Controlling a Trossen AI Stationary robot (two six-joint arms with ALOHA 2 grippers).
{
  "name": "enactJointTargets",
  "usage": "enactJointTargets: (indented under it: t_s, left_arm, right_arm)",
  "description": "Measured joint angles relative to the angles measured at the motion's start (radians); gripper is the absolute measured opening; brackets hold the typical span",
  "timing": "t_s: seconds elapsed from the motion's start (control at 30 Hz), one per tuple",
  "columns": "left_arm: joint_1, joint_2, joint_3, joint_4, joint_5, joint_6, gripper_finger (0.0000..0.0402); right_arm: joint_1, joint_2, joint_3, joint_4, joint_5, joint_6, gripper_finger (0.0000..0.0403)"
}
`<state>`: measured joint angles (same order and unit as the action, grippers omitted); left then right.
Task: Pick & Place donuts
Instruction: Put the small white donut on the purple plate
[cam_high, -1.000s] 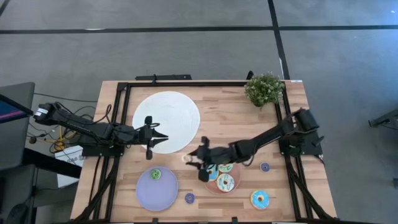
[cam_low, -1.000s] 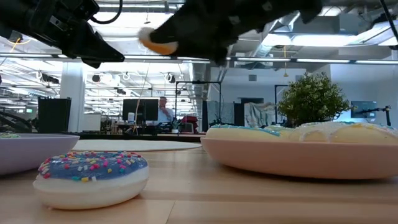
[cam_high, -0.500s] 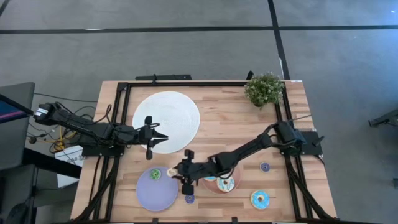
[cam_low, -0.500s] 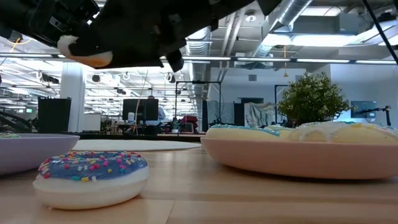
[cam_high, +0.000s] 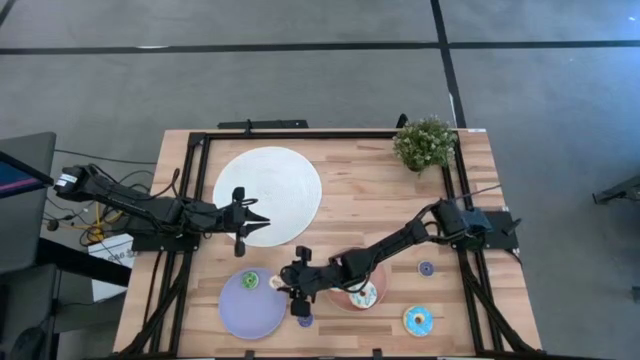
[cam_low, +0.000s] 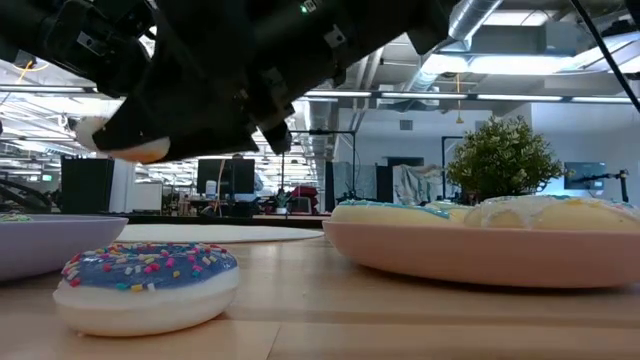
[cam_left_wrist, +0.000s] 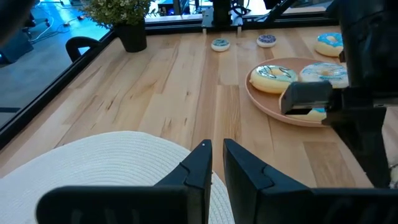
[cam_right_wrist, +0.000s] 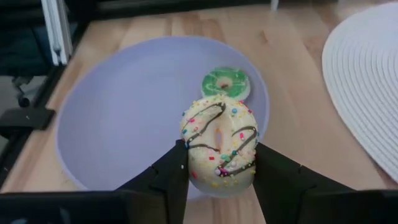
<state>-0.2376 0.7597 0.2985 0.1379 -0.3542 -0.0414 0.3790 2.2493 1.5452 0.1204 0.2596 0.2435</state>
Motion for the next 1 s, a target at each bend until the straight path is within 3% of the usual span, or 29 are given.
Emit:
enactJointTargets:
  t_s: [0.4,0.7,1.0]
  left_arm:
    - [0.0,0.0,0.0,0.001,0.0,0.0,0.0031]
    - [0.0,0.0,0.0,0.001,0.0,0.0,0.0031]
    - [0.0,0.0,0.0,-0.009,0.0,-0.002,0.0031]
  right_arm:
    - [0.0,0.04,0.018,0.13,-0.024,-0.03,0.0153]
    - [-0.014,0.211,0.247,-0.012,-0.064,-0.042,0.0153]
    - [-0.024,0.214,0.265,-0.088,-0.084,-0.032,0.018]
